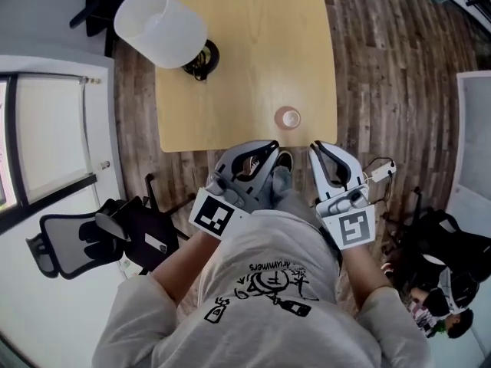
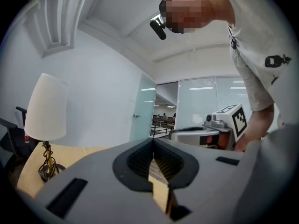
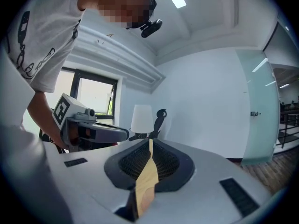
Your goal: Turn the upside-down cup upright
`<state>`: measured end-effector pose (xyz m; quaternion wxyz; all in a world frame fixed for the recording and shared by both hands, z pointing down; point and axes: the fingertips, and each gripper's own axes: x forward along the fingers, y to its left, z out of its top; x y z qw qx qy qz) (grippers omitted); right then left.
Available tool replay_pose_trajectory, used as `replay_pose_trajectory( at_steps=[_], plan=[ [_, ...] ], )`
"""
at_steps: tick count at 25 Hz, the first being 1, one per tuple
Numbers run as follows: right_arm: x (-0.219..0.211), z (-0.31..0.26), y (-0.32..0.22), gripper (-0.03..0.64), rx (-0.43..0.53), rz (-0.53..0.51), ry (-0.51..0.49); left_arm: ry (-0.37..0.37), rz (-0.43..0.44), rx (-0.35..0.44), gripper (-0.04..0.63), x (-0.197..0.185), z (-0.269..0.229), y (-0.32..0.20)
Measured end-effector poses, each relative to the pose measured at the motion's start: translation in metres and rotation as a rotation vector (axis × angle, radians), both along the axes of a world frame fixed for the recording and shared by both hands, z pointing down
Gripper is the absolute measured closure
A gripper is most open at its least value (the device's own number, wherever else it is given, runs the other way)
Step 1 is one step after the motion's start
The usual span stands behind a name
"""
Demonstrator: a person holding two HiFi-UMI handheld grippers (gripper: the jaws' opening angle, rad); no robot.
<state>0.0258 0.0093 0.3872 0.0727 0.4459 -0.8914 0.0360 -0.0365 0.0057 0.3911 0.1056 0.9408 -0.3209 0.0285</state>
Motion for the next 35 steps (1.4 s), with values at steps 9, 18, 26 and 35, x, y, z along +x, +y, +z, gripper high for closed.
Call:
replay_pose_trajectory(
  at_steps=[9, 18, 26, 35],
  plan=[
    [0.002, 0.073, -0.01, 0.54, -0.036, -0.052, -0.053, -0.053, 0.029, 0.008, 0.586, 0.013, 0.065, -0.016],
    [0.0, 0.164, -0.021, 0.351, -0.088, -0.065, -0.012, -0.041, 0.042, 0.003, 0.586, 0.026, 0.123, -0.03],
    [-0.008, 0.205, -0.038, 0.293, -0.132, -0.047, -0.01, -0.027, 0.036, 0.009, 0.586, 0.024, 0.151, -0.037],
    [-0.017, 0.222, -0.057, 0.281, -0.135, -0.053, 0.006, -0.017, 0.025, -0.005, 0.586, 0.023, 0.171, -0.046]
  ],
)
